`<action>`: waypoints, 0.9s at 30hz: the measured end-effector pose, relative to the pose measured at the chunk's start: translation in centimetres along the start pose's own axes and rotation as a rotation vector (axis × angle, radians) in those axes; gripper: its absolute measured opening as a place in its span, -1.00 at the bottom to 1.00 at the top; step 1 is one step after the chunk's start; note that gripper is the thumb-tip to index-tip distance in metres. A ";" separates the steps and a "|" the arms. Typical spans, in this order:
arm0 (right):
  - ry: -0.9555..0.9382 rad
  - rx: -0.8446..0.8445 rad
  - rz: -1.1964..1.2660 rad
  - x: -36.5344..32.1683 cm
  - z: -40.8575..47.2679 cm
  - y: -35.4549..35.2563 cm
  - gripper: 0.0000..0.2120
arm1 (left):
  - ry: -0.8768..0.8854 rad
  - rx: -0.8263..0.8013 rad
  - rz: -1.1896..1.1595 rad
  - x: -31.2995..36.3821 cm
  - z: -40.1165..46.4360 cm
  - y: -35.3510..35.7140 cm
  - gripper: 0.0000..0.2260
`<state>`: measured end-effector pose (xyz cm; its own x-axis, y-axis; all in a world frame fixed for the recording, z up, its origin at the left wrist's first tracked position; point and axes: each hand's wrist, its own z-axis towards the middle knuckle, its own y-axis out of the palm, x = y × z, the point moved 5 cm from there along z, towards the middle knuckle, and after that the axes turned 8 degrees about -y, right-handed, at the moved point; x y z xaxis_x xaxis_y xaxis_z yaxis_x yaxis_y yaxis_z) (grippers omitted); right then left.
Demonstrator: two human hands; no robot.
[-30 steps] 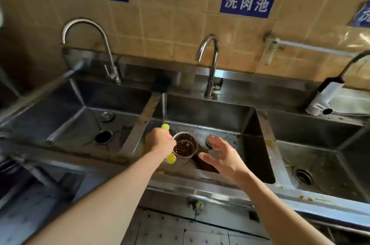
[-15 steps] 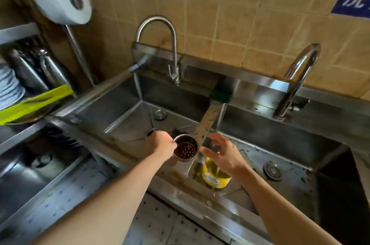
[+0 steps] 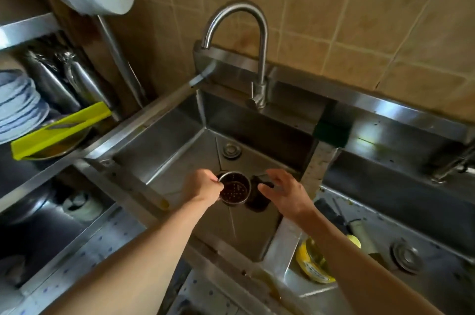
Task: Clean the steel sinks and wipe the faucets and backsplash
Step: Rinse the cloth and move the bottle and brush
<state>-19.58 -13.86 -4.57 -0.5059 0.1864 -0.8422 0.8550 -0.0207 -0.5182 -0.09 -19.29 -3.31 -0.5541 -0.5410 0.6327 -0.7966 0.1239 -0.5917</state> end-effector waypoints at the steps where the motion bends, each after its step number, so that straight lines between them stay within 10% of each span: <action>1: 0.014 0.000 -0.006 0.1 0.6 0.4 -0.50 | -0.004 -0.008 0.008 -0.1 1.1 0.0 -0.94; 27: 0.519 0.208 0.039 8.3 11.2 12.5 -0.52 | 0.104 -0.225 0.531 -2.7 28.2 10.1 -0.86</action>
<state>-14.38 -23.61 -19.66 -0.3068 0.6394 -0.7050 0.8051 -0.2207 -0.5505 0.16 -40.03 -25.03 -0.9031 -0.2734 0.3312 -0.4289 0.5356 -0.7274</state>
